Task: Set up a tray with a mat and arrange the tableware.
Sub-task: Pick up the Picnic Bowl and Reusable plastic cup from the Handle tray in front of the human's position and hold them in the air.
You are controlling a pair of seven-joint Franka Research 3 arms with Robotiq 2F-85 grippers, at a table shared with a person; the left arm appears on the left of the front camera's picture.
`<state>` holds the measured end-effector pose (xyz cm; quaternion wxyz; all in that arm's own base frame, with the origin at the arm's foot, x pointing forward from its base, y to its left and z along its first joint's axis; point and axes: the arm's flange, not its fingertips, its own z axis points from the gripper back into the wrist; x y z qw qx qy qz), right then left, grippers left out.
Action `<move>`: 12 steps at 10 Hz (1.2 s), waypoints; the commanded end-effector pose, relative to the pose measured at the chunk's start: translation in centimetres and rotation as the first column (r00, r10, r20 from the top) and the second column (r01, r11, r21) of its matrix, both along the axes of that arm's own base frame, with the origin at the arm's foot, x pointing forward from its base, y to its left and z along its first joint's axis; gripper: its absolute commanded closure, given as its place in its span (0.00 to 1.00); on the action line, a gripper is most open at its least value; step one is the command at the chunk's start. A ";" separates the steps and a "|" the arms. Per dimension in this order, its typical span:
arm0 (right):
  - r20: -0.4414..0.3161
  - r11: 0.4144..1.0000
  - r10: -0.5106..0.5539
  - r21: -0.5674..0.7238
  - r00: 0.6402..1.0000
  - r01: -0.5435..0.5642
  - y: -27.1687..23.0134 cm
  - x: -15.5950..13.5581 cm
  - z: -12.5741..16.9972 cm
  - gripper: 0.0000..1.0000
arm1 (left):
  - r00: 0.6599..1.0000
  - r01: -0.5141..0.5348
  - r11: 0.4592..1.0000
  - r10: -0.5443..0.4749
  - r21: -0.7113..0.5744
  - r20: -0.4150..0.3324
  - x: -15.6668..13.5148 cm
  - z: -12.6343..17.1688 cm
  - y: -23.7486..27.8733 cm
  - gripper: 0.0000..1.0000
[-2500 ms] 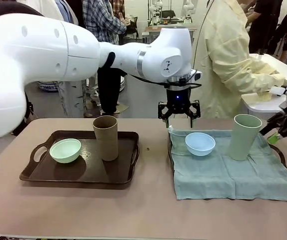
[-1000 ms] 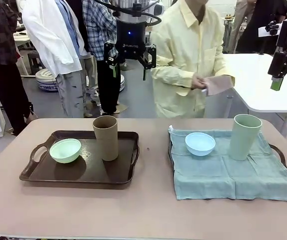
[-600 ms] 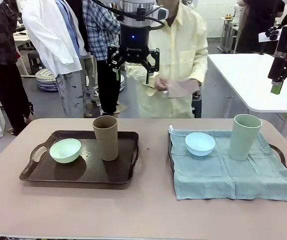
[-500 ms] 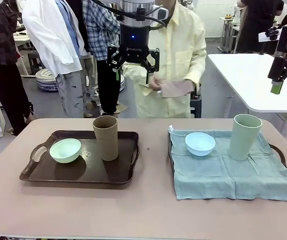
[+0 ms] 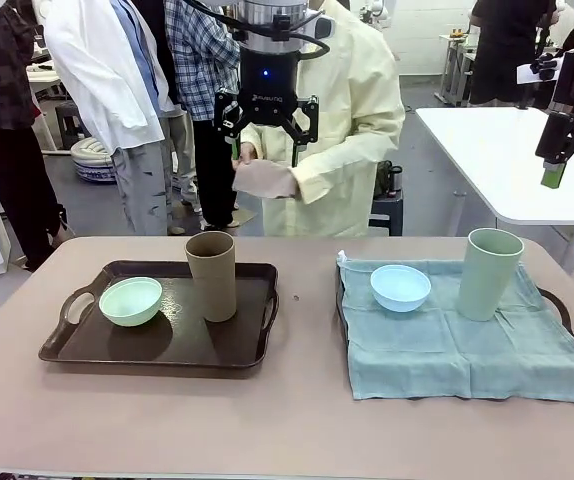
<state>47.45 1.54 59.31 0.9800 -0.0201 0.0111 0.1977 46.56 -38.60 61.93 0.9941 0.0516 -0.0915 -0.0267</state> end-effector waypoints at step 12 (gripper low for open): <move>-0.086 0.867 -0.146 0.468 0.986 0.169 -6.4 -3.7 -3.2 0.00 | 0.991 -0.018 0.882 -0.047 -0.470 -0.126 -6.6 -3.9 28.4 0.03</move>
